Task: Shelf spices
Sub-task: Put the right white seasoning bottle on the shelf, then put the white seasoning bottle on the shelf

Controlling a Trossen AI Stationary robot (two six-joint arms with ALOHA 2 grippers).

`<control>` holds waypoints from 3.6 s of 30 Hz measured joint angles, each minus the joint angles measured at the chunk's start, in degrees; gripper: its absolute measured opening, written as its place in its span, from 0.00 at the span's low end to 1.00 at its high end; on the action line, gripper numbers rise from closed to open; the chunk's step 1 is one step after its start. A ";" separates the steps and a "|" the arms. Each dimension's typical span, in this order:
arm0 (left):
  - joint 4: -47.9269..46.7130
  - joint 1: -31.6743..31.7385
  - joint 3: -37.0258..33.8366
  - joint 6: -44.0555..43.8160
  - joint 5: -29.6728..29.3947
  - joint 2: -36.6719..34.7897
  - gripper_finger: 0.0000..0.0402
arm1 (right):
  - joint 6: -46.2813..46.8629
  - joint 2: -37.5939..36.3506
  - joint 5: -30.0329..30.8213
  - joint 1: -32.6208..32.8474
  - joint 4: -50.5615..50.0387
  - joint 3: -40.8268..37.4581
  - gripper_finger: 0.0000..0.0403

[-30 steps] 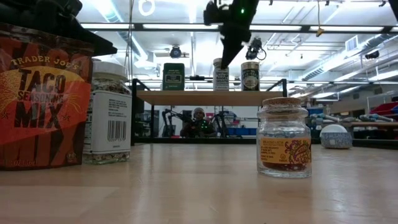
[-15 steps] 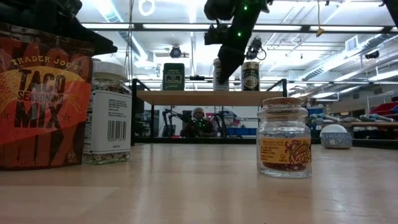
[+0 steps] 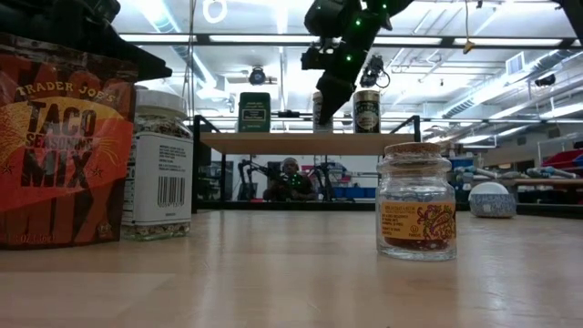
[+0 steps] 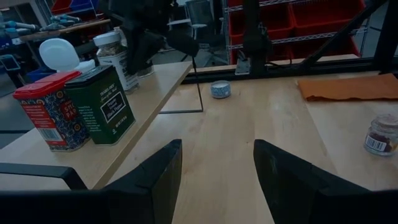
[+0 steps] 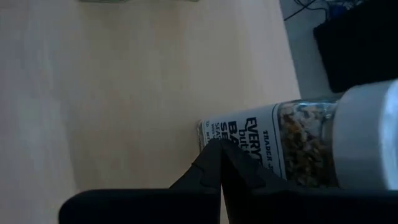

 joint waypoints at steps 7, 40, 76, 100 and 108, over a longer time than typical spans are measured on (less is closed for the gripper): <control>0.00 0.00 0.00 0.03 0.00 0.00 0.51 | -0.98 0.00 -0.63 -2.45 -0.08 0.00 0.00; -0.04 0.00 0.00 1.49 -0.07 0.01 0.51 | -1.81 0.00 -1.35 -2.32 4.30 0.00 0.00; 0.08 0.00 0.00 1.34 -0.04 0.02 0.51 | 9.30 -1.92 -8.63 11.34 -3.20 0.02 0.00; 0.37 -0.02 0.00 0.15 0.00 0.02 0.51 | 33.25 -1.92 0.96 28.96 -3.63 0.02 0.00; 1.03 -0.02 0.00 -8.09 2.17 0.02 0.51 | 46.97 -1.92 9.01 37.07 -3.54 -0.03 0.01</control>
